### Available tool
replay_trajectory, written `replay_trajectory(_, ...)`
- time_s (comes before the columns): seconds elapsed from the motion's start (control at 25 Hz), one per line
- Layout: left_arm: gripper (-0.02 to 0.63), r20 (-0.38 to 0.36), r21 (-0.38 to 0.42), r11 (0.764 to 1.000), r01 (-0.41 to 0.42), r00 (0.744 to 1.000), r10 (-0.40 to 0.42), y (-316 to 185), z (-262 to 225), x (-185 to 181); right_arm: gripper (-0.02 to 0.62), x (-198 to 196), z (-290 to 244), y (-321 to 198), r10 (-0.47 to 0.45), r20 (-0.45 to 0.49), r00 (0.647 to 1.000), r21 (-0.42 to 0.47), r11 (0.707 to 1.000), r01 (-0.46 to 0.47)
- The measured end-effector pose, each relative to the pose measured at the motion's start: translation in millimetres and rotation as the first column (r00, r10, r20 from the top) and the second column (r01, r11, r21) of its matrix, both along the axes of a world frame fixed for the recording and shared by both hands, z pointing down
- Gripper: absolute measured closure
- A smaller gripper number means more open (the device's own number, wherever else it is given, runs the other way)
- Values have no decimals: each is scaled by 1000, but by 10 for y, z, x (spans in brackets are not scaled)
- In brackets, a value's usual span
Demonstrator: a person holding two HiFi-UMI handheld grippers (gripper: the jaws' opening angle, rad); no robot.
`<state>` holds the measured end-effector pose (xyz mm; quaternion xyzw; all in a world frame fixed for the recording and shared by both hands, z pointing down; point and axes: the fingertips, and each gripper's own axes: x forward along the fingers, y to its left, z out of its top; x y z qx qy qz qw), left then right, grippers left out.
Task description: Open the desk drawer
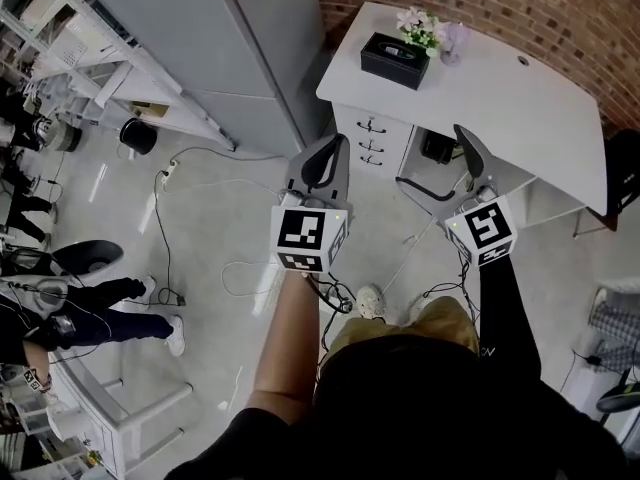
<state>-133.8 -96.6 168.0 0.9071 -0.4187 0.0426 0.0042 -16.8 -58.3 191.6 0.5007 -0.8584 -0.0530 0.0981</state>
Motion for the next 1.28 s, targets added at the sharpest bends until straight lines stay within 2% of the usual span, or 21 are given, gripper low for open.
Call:
replay_trajectory(0.28,597,4,-28,999,21,1000,-21,-28,141,60,46,3,121,-69,-38,8,999,-29,999,38)
replay_trajectory(0.64,596,30,-4,997,79,996,-79,-202,31,343,46,238,110,-371,-114,63,992,-31,993,116)
replay_trajectory(0.92,597,41,-17,984,179,983,-178,-442,-35,652,46,531,-10,-783,-226,130,965,-13,973,230)
replay_trajectory(1.08,597,41,5,971,240,970,-240,-611,-30,817,46,743,72,-1067,-263,208,942,-38,960,277)
replay_trajectory(1.28,597,93,-2,952,306,948,-305,-738,52,1045,46,917,230,-1225,-313,250,916,-61,939,338)
